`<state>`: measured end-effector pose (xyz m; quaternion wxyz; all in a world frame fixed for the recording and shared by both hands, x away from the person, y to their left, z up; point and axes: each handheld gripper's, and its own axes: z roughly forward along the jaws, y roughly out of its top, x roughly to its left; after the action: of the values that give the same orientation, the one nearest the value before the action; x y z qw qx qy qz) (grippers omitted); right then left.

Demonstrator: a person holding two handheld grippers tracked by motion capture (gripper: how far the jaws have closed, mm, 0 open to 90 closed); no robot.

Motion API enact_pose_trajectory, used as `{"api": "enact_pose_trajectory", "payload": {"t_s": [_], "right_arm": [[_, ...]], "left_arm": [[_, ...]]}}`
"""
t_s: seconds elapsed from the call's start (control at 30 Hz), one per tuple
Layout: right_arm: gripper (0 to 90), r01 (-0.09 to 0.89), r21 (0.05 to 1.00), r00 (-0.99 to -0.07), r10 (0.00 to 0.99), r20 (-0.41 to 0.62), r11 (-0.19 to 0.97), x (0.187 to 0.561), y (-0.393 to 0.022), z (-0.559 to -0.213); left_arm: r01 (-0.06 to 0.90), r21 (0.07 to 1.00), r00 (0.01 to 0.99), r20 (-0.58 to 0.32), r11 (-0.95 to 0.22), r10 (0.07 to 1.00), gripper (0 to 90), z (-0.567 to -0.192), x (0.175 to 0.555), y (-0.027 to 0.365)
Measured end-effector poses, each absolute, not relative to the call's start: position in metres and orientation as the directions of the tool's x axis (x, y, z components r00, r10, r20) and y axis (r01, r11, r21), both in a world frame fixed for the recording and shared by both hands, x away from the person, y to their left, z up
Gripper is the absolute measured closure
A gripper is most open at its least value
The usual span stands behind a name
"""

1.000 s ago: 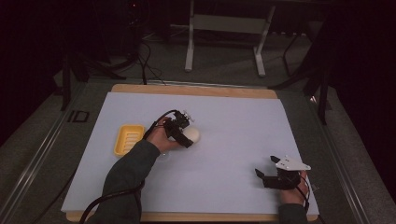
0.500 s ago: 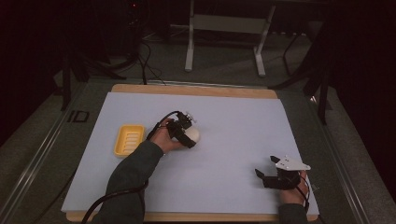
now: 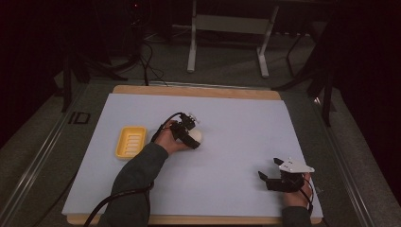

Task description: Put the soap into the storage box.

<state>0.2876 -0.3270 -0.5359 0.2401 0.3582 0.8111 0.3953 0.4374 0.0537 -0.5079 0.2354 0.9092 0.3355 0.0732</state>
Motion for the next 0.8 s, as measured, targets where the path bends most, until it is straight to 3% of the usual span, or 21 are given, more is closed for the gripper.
{"api": "enact_pose_trajectory", "payload": {"t_s": [0.8], "right_arm": [[16.1, 0.390, 0.813, -0.628, 0.770, -0.108, 0.433, 0.2876, -0.3268, -0.5359]], "left_arm": [[0.590, 0.485, 0.746, -0.021, -0.645, 0.666, 20.5, -0.5168, 0.4418, 0.0442]]}}
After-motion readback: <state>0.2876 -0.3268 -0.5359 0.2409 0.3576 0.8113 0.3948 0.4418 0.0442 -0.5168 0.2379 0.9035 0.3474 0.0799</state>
